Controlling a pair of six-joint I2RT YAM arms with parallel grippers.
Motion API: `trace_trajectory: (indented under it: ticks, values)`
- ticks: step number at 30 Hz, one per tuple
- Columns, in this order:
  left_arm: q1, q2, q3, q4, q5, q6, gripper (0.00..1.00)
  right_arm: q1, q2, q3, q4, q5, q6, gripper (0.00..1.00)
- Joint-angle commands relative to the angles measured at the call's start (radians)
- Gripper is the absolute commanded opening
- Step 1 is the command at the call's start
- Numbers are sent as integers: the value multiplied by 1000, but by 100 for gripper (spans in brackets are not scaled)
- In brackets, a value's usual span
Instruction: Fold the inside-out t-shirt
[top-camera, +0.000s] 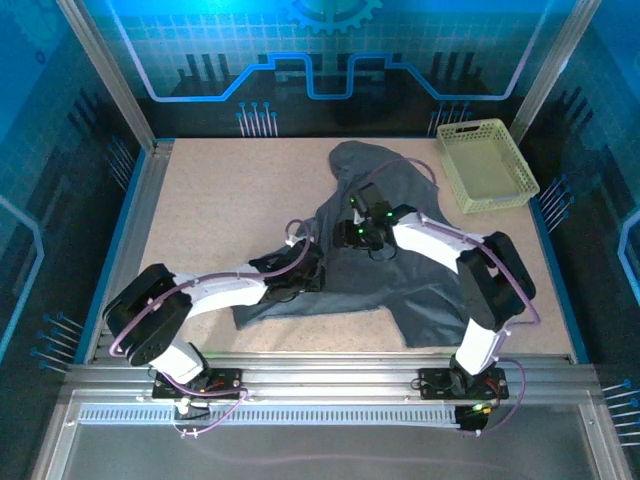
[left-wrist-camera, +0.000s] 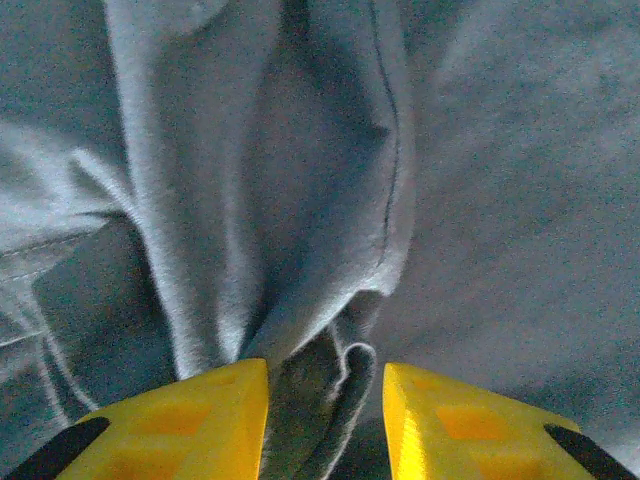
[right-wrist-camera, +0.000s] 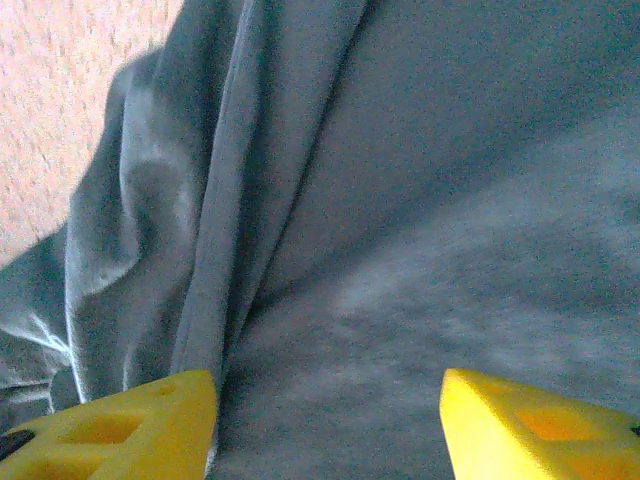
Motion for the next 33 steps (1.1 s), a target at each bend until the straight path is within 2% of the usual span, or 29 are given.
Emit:
trace_trajectory:
  ticks: [1,5,9,21,33]
  values:
    - [-19,26,69,-46,-48,36,36,-28,-68,-52,3,-4,-5,62]
    - [-41,47,105,-98,-91,49,35,-67,-132,-125,18,-12,0,63]
    - [-58,80,147,-174,-150,40,30,-88,-176,-171,23,-10,2,63]
    - [-66,135,187,-217,-179,24,32,-99,-233,-219,12,3,0,63]
    - [-66,142,201,-221,-208,23,9,-97,-223,-228,18,0,5,63]
